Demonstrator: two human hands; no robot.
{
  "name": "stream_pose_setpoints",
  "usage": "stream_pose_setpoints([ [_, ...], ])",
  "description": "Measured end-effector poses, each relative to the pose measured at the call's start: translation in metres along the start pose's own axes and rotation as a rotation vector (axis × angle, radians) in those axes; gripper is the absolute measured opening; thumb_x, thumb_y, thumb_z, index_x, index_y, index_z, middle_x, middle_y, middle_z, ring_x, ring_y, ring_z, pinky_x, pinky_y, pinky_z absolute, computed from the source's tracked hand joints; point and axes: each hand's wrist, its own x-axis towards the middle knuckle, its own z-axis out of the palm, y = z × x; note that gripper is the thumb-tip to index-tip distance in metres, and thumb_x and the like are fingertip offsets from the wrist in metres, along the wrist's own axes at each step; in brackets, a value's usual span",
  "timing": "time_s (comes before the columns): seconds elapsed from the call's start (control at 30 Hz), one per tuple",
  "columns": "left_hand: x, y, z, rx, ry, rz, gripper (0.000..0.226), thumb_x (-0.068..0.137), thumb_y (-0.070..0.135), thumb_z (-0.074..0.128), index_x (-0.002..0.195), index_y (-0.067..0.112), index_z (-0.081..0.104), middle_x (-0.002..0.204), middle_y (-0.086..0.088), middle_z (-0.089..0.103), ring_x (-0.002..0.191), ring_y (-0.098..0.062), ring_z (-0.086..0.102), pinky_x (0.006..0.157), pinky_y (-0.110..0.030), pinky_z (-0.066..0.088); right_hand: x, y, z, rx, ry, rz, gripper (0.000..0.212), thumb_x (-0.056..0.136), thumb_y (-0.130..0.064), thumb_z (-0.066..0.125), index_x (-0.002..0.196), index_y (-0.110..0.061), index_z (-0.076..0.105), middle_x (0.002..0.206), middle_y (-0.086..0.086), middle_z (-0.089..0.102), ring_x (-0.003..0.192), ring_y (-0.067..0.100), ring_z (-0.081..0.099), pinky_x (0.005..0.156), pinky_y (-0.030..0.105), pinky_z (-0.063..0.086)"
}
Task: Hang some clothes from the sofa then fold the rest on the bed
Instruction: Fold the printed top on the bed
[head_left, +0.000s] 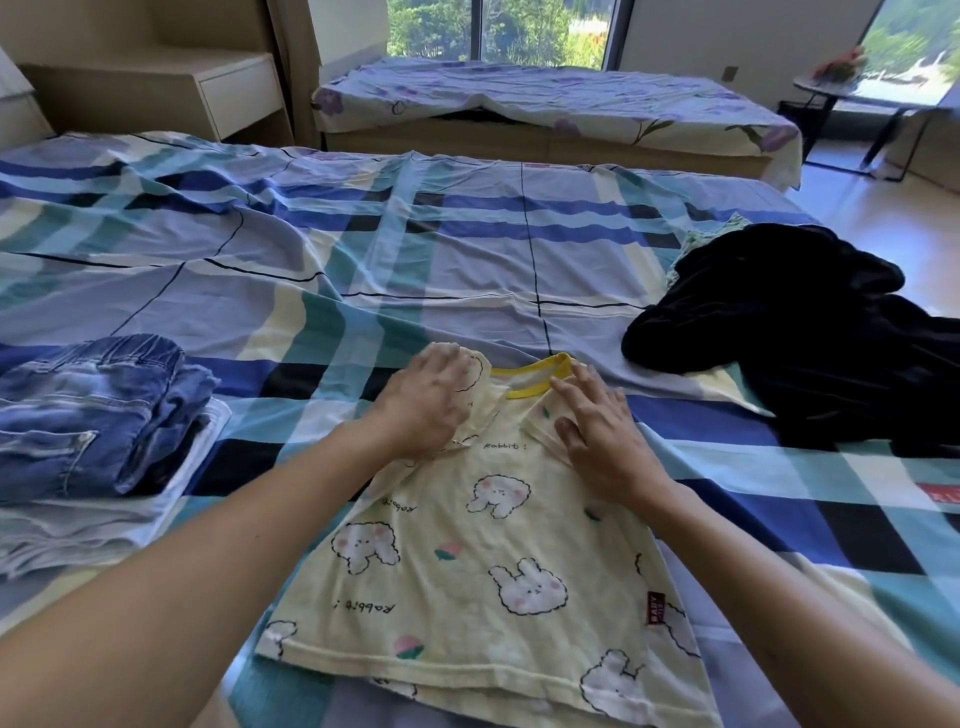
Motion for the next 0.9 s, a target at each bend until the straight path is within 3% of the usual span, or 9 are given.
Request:
stream_pose_setpoints([
  [0.07,-0.001,-0.004,0.012,0.12,-0.217,-0.062,0.079,0.102,0.053,0.04,0.161,0.026,-0.005,0.168,0.004,-0.016,0.154,-0.021,-0.014,0.125,-0.052,-0.001,0.002,0.004,0.004,-0.093,-0.109,0.025,0.058,0.106,-0.031,0.038,0.16,-0.028,0.017,0.167,-0.001,-0.017,0.153,0.015,-0.021,0.124,0.045,-0.012],
  [0.17,0.004,-0.01,0.013,0.149,-0.21,-0.187,0.082,0.095,0.072,0.03,0.161,0.032,0.001,0.169,0.003,-0.01,0.155,-0.028,-0.005,0.123,-0.056,0.004,0.004,0.011,0.007,-0.134,-0.221,0.084,0.061,0.106,-0.042,0.035,0.162,-0.029,0.012,0.165,-0.001,-0.025,0.153,0.02,-0.023,0.123,0.048,-0.013],
  [0.3,0.017,-0.008,0.001,0.217,0.029,-0.306,0.07,0.094,0.07,0.04,0.148,0.025,0.038,0.147,-0.015,0.04,0.136,-0.035,0.039,0.106,-0.051,0.038,0.017,0.011,-0.004,0.163,-0.008,0.15,0.078,0.092,-0.025,0.066,0.158,-0.022,0.025,0.163,0.007,0.018,0.147,0.03,0.029,0.119,0.041,0.028],
  [0.4,0.033,-0.011,-0.004,-0.049,0.114,-0.399,0.074,0.087,0.061,0.064,0.139,0.012,0.042,0.134,-0.012,0.053,0.124,-0.034,0.052,0.097,-0.044,0.048,0.035,0.015,-0.019,0.334,0.047,0.255,0.094,0.08,-0.007,0.078,0.157,-0.019,0.025,0.135,0.009,0.05,0.116,0.021,0.057,0.098,0.031,0.046],
  [0.47,0.043,-0.018,-0.006,-0.312,0.101,-0.467,0.081,0.075,0.05,0.082,0.134,0.008,0.045,0.126,-0.008,0.057,0.117,-0.03,0.057,0.09,-0.038,0.049,0.049,0.019,-0.021,0.443,0.022,0.317,0.098,0.076,0.0,0.08,0.156,-0.016,0.027,0.102,0.005,0.059,0.085,0.013,0.06,0.079,0.031,0.052],
  [0.53,0.05,-0.026,-0.01,-0.531,0.064,-0.495,0.067,0.063,0.033,0.089,0.117,0.006,0.06,0.114,-0.007,0.066,0.102,-0.025,0.064,0.08,-0.035,0.053,0.063,0.027,-0.021,0.485,-0.001,0.34,0.082,0.075,0.002,0.077,0.148,-0.011,0.043,0.086,0.004,0.061,0.077,0.016,0.062,0.074,0.035,0.054],
  [0.63,0.059,-0.032,-0.013,-0.746,0.062,-0.437,0.024,0.073,0.001,0.08,0.095,0.003,0.073,0.093,-0.009,0.072,0.082,-0.022,0.067,0.068,-0.029,0.054,0.075,0.034,-0.028,0.418,-0.055,0.294,0.035,0.069,-0.007,0.074,0.103,-0.015,0.073,0.083,0.008,0.072,0.077,0.023,0.069,0.075,0.039,0.061],
  [0.73,0.067,-0.033,-0.021,-0.794,0.137,-0.385,0.019,0.081,-0.005,0.072,0.076,0.013,0.068,0.081,-0.006,0.064,0.076,-0.018,0.058,0.069,-0.025,0.049,0.085,0.037,-0.038,0.295,0.014,0.234,0.004,0.073,-0.009,0.072,0.076,-0.012,0.071,0.079,0.012,0.072,0.072,0.019,0.063,0.074,0.04,0.057],
  [0.9,0.071,-0.046,-0.054,-0.876,0.264,-0.311,0.017,0.085,-0.002,0.062,0.084,0.014,0.068,0.083,-0.008,0.063,0.079,-0.021,0.058,0.073,-0.035,0.049,0.103,0.027,-0.067,0.348,0.235,0.168,0.016,0.079,-0.02,0.071,0.082,-0.005,0.067,0.077,0.013,0.067,0.07,0.015,0.055,0.064,0.037,0.048],
])
